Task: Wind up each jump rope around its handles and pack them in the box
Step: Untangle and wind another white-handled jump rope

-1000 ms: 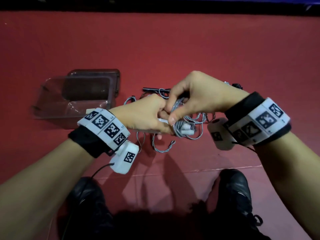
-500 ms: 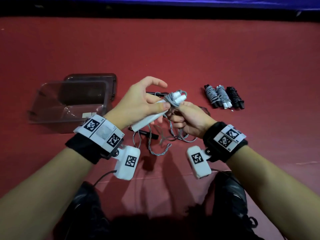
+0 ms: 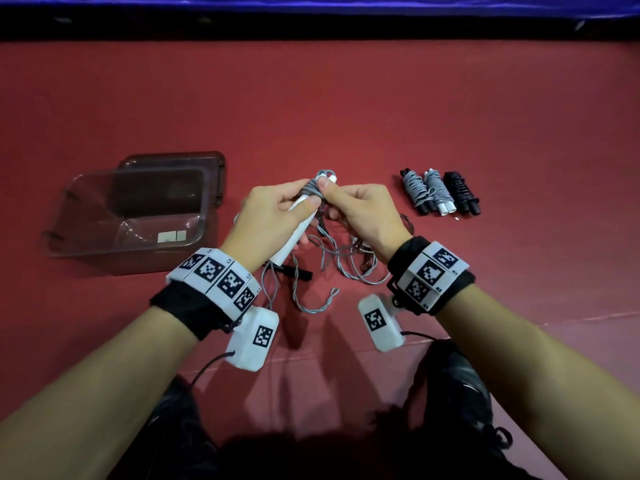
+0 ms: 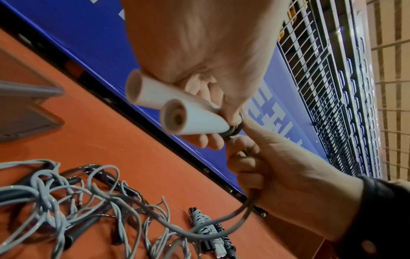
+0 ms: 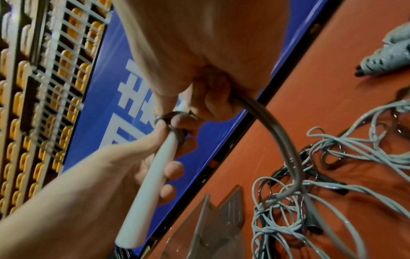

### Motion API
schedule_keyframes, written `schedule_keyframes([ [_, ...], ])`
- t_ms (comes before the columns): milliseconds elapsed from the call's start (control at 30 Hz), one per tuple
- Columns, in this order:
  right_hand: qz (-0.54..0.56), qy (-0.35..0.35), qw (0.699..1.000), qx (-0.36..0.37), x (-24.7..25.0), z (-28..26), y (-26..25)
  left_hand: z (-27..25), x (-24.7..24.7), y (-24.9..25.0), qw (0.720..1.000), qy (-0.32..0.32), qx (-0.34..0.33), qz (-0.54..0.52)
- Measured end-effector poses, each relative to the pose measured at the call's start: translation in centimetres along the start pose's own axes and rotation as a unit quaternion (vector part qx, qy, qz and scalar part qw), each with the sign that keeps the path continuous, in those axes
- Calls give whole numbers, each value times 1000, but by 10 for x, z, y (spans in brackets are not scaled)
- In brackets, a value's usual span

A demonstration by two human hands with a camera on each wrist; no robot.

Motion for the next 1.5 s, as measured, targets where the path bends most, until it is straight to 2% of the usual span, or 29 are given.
schedule_keyframes([
  [167, 16, 25, 999, -23, 4, -3, 2, -1, -10, -11, 994, -67, 49, -76],
  [300, 7, 36, 999, -3, -6, -1, -3, 5, 6, -18, 993, 1, 40, -109],
  [367, -9, 9, 1000, -6, -16, 0, 3, 8, 17, -21, 990, 39, 51, -127],
  [467, -155, -43, 986, 34, -29, -3, 8, 14, 44, -28, 989, 94, 64, -95],
  [567, -327, -91, 927, 158, -47, -17, -11, 18, 65, -40, 990, 124, 66, -22],
  [667, -458, -86, 843, 269, -58, -29, -30, 17, 57, -36, 992, 92, 37, 84],
  [733, -525, -77, 780, 331, -60, -36, -44, 13, 45, -30, 983, 47, 30, 177],
  [800, -558, -106, 736, 369, -62, -39, -57, 7, 22, -26, 944, -42, 12, 326],
  [833, -558, -142, 730, 369, -64, -38, -60, 4, 10, -25, 916, -83, 2, 391],
  [900, -512, -216, 751, 357, -67, -37, -62, -2, -7, -25, 879, -142, -2, 455],
  [933, -470, -234, 774, 353, -64, -37, -64, -4, -13, -24, 869, -164, -1, 467],
  [1000, -368, -223, 844, 320, -45, -25, -63, -5, -16, -18, 861, -202, -5, 467],
  [1067, -258, -188, 917, 239, -20, -11, -55, -8, -16, -11, 874, -240, -10, 423],
  [1133, -164, -170, 954, 187, -6, -4, -45, -11, -13, -4, 903, -251, -3, 348],
  [1267, -109, -162, 967, 162, -12, -2, -32, -18, -16, -4, 925, -262, 18, 275],
  [1367, 1, -154, 984, 94, -13, 2, -7, -21, -17, 1, 954, -258, 30, 150],
  [1433, 105, -133, 985, 20, -16, 2, 16, -19, -10, 4, 970, -233, 29, 60],
  [1500, 149, -129, 980, -22, -23, 0, 32, -12, -1, 4, 983, -183, 33, -7],
])
Point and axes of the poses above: each hand's wrist, its own z-axis towards the middle knuckle, its own x-axis out of the back of the hand, y = z × x, the point moved 9 cm from there along z, towards the middle knuckle, and after that the axes turned 4 degrees about -z, right-handed, at the moved point
